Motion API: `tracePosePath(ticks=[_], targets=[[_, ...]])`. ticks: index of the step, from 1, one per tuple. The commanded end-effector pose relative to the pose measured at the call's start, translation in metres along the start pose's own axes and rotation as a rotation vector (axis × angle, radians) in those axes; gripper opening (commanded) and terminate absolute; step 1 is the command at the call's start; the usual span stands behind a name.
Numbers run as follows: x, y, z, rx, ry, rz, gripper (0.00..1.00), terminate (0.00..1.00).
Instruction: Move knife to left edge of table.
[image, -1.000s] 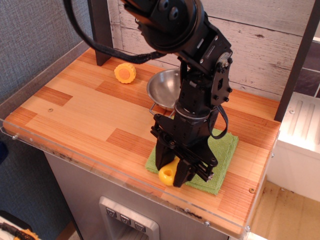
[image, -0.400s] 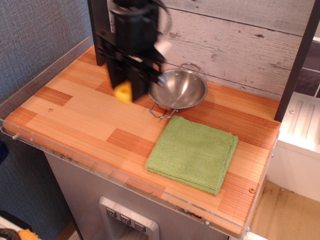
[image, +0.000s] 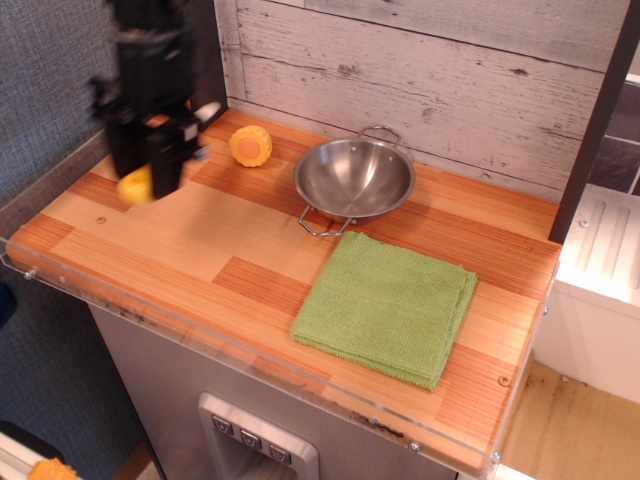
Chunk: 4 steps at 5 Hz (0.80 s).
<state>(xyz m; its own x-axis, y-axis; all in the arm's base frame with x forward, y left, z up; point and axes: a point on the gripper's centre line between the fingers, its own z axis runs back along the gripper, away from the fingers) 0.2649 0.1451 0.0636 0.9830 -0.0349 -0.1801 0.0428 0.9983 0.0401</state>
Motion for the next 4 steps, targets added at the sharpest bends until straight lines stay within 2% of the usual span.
tracePosePath(ticks=[1,3,4], targets=[[-0.008,0.068,-0.018,0.001,0.012,-0.146,0.00,0.00],[0.003,0.063,-0.032,-0.017,0.025,-0.286,0.00,0.00],[0.003,0.062,-0.032,-0.019,0.022,-0.247,1.00,0.00]])
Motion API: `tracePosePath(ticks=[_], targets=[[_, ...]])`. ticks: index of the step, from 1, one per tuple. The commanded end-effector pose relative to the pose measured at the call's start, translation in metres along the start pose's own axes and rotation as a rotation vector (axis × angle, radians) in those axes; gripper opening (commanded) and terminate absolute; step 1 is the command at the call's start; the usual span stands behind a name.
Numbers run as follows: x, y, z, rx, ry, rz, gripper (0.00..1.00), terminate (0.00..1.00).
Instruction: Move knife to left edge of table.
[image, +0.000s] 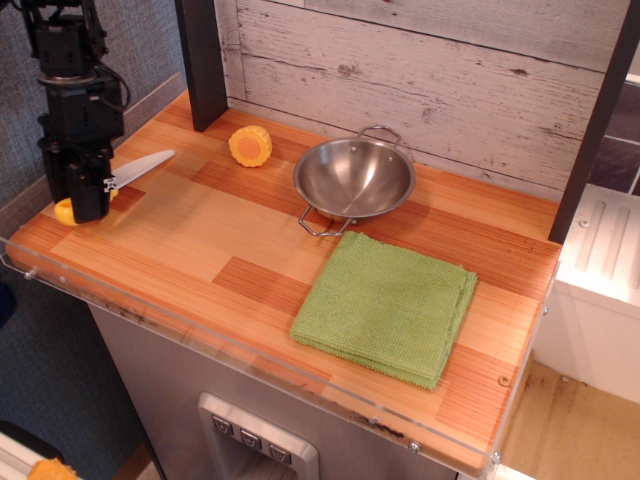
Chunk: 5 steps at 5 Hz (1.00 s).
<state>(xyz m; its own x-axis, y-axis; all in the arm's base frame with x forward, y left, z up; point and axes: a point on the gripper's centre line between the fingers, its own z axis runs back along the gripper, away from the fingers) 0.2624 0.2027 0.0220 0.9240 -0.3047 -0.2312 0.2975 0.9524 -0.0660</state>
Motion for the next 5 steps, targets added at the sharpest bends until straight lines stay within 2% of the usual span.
tracePosePath(ticks=[1,2,3,4,5], targets=[[-0.004,0.004,0.022,0.063,-0.054,0.035,1.00,0.00],[-0.010,-0.005,0.052,0.110,-0.110,0.058,1.00,0.00],[-0.014,-0.032,0.086,0.105,-0.170,0.216,1.00,0.00],[-0.012,-0.052,0.092,0.058,-0.188,0.324,1.00,0.00],[-0.009,-0.057,0.089,0.041,-0.182,0.292,1.00,0.00]])
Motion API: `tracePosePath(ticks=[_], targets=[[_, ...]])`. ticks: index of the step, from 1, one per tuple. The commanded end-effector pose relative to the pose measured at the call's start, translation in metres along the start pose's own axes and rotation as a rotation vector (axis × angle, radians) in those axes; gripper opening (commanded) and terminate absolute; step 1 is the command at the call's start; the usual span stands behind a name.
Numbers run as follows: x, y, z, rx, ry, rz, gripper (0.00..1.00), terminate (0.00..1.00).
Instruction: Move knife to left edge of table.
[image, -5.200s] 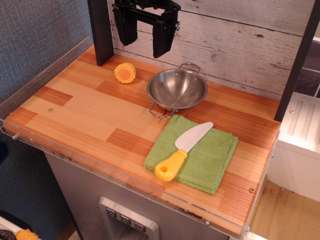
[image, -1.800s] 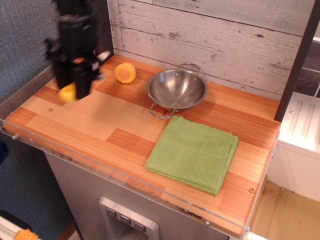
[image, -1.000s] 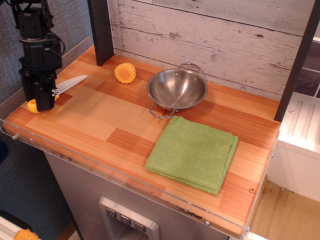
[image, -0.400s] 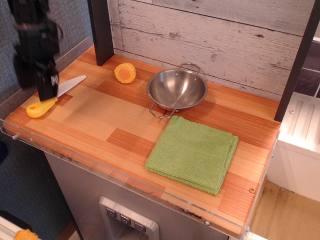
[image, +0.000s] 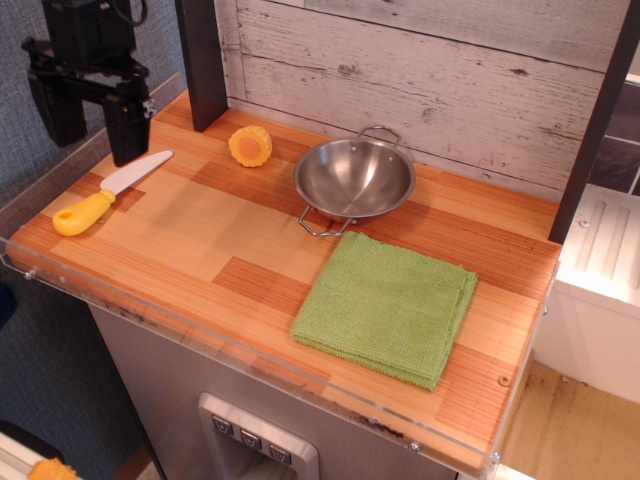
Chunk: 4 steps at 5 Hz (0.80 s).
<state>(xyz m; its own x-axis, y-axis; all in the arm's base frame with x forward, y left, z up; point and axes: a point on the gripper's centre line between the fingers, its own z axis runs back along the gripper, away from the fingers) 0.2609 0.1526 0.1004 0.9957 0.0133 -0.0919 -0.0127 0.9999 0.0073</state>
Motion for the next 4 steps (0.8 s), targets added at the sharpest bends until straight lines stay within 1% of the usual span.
tracePosePath(ticks=[1,2,3,4], targets=[[-0.0022,-0.0039,0.0131,0.028,-0.035,-0.042,1.00,0.00],[0.0052,-0.0065,0.0128,0.116,-0.100,-0.133,1.00,0.00],[0.0058,-0.0079,0.0111,0.122,-0.103,-0.114,1.00,0.00],[0.0045,-0.0116,0.0104,0.114,-0.109,-0.095,1.00,0.00]])
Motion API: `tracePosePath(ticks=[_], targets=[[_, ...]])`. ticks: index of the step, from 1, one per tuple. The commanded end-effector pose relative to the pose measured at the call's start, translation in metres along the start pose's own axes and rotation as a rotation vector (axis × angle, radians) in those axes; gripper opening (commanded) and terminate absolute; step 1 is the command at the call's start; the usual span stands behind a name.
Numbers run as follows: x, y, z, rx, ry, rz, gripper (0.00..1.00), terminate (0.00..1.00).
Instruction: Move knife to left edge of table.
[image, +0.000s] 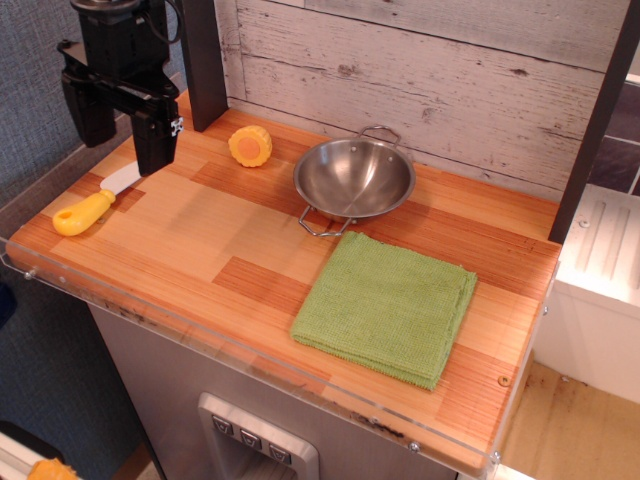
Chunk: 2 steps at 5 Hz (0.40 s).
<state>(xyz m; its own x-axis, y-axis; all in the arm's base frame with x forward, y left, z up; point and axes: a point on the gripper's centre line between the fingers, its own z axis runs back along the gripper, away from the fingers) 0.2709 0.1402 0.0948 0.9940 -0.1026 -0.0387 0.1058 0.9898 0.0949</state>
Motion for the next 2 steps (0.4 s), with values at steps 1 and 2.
tracePosePath(ticks=[1,2], targets=[[-0.0051,0.0017,0.0152,0.022,-0.047,0.020,1.00,0.00],[-0.0051,0.0017,0.0152,0.022,-0.047,0.020,1.00,1.00]])
